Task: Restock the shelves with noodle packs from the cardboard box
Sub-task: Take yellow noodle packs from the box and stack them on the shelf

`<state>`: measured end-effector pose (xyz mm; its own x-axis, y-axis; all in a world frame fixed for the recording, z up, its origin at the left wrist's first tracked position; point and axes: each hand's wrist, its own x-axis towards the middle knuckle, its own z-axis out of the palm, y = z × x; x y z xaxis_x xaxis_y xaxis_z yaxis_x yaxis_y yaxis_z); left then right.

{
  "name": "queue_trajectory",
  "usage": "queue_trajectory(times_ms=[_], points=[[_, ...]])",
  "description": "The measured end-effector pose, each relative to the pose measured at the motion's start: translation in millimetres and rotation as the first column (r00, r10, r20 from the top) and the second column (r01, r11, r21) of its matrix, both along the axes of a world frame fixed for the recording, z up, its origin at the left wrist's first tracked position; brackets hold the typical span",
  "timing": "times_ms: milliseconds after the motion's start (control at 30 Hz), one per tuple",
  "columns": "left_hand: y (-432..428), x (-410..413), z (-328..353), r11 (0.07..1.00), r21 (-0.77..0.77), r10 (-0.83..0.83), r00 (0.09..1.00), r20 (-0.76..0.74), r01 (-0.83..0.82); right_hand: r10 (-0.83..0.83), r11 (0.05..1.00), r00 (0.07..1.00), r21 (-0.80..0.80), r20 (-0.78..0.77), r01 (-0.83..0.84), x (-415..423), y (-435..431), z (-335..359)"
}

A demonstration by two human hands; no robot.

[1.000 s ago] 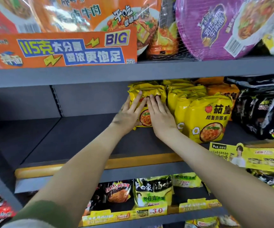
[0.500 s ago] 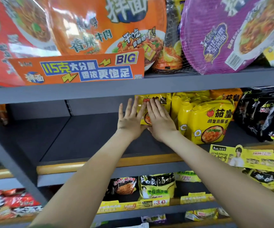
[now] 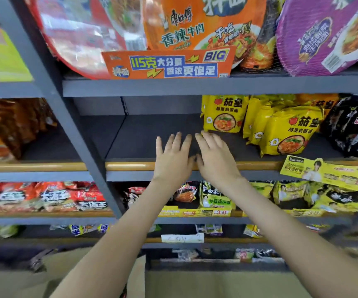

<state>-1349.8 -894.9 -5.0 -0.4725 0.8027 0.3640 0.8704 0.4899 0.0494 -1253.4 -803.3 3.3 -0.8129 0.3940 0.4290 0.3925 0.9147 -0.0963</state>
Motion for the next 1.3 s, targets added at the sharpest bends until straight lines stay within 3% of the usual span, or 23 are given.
queue_trajectory(times_ms=[133,233,400,633,833,1000,1100,1300], points=[[-68,18,-26,0.973,0.226,-0.067,0.996,0.053,0.053,0.138,0.99,0.985,0.041,-0.104,-0.135,14,-58,-21],[-129,35,-59,0.983,0.181,0.005,0.987,0.161,-0.034,0.217,0.976,0.975,0.005,-0.052,-0.217,23,-106,-51],[-238,70,-121,0.974,-0.084,0.228,0.914,0.337,-0.212,0.345,0.928,0.92,-0.213,0.186,-0.305,40,-192,-112],[-372,72,-201,0.839,-0.417,0.525,0.72,0.454,-0.349,0.494,0.843,0.79,-0.423,0.364,-0.332,28,-287,-190],[-461,1,-267,0.798,-0.441,0.596,0.645,0.478,-0.41,0.502,0.845,0.694,-0.465,0.516,-0.266,-45,-351,-259],[-514,-105,-352,0.784,-0.502,0.591,0.684,0.428,-0.365,0.463,0.862,0.655,-0.476,0.598,-0.175,-146,-411,-358],[-527,-155,-413,0.737,-0.593,0.628,0.653,0.423,-0.324,0.499,0.854,0.571,-0.482,0.652,-0.195,-204,-439,-438],[-530,-190,-567,0.709,-0.652,0.622,0.675,0.397,-0.27,0.518,0.855,0.532,-0.405,0.67,-0.323,-281,-467,-599]])
